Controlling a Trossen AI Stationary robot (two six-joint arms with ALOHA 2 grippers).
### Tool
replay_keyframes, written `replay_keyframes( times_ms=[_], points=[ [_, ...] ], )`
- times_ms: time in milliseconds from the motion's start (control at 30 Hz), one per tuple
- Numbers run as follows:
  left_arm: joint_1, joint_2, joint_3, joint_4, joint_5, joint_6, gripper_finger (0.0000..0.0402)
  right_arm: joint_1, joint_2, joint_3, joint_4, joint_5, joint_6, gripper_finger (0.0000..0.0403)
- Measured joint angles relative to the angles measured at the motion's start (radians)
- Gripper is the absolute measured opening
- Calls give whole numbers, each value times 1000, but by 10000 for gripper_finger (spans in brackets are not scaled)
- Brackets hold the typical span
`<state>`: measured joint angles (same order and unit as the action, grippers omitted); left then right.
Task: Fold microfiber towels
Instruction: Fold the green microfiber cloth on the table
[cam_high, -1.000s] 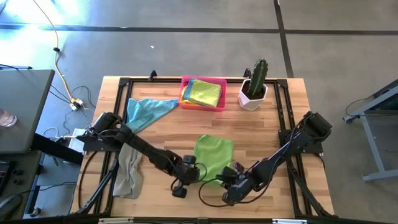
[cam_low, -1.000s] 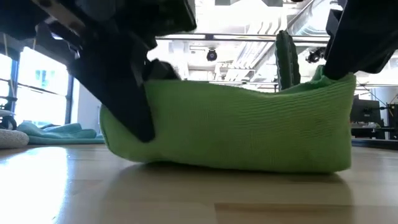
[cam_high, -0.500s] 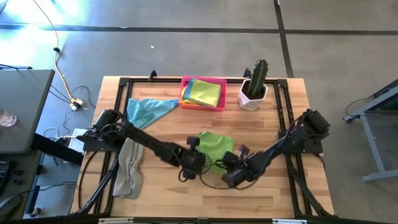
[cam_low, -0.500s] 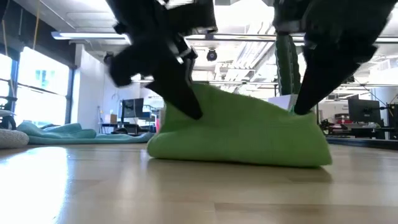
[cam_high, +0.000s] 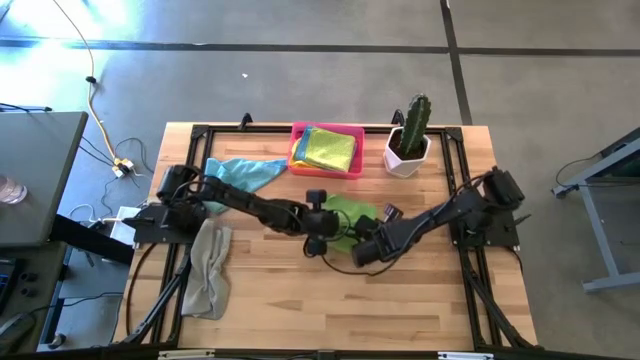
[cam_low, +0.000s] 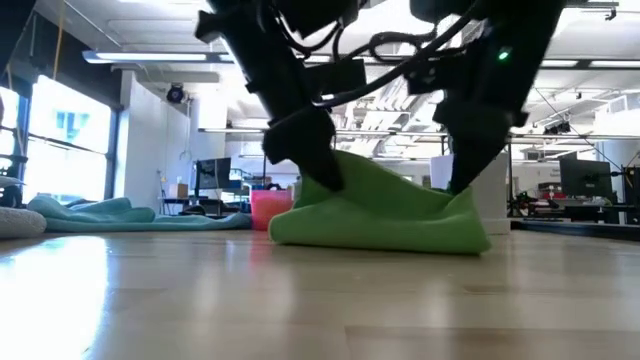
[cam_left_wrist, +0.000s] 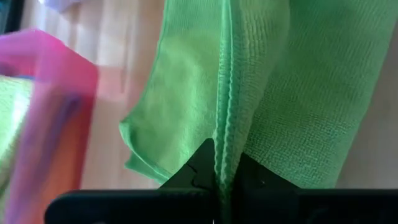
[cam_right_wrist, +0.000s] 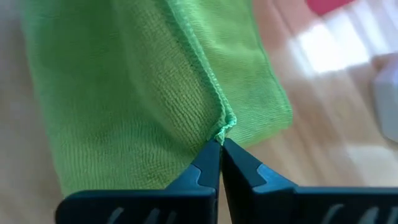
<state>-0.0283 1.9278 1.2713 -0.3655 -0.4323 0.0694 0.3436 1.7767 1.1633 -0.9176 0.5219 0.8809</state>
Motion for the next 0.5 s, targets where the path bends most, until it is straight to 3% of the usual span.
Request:
replay_keyframes(
  times_ms=[233,500],
  points=[
    [82,16,0,79,37,100,7,-91,0,0,-82,2,-10,0],
    [156,30,0,82,41,100,7,-198,0,0,-80,54,-180,0]
  ],
)
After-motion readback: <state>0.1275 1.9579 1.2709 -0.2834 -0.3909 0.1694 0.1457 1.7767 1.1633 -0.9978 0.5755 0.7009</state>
